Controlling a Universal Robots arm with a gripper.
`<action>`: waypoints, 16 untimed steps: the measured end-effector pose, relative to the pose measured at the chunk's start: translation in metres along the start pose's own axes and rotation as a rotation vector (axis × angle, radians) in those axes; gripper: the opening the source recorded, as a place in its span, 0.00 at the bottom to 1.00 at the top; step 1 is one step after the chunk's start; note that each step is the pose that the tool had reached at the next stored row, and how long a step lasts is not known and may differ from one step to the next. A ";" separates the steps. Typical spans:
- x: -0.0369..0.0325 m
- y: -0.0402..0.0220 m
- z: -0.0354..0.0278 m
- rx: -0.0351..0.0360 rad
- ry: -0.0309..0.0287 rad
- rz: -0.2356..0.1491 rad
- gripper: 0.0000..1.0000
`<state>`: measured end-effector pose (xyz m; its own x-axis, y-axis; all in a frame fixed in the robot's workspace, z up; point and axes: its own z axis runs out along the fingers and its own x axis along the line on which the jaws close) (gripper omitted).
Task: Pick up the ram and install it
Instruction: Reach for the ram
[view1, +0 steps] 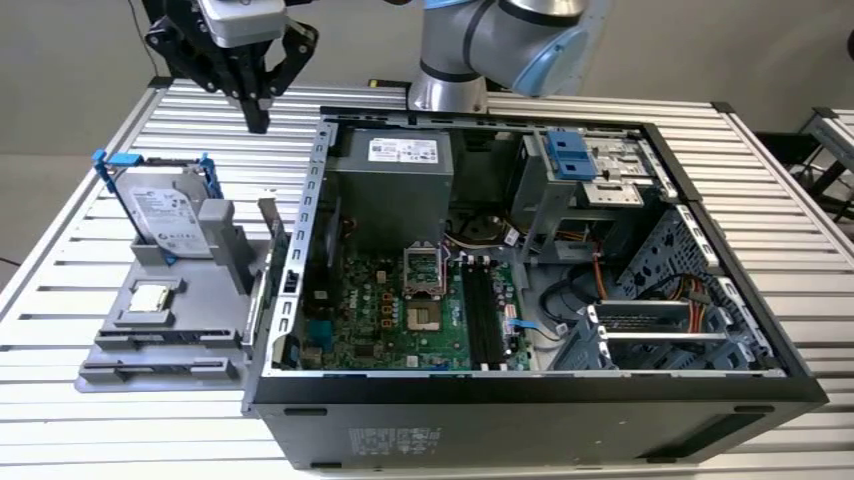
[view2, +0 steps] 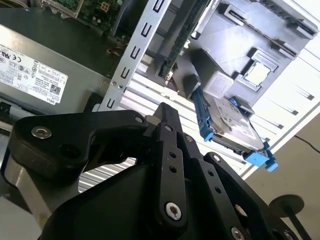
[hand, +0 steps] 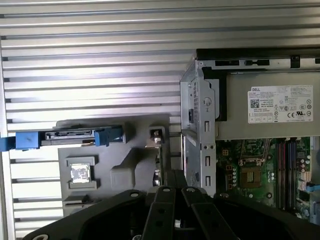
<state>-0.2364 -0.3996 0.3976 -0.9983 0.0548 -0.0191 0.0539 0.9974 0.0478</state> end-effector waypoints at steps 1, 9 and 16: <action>0.0024 -0.0001 0.0000 0.0000 0.0001 -0.001 0.00; 0.0229 -0.0012 -0.0002 -0.0003 0.0008 -0.017 0.00; 0.0418 -0.0023 -0.0003 -0.0006 0.0015 -0.031 0.00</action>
<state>-0.2782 -0.3996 0.3970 -0.9995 0.0240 -0.0191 0.0231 0.9986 0.0477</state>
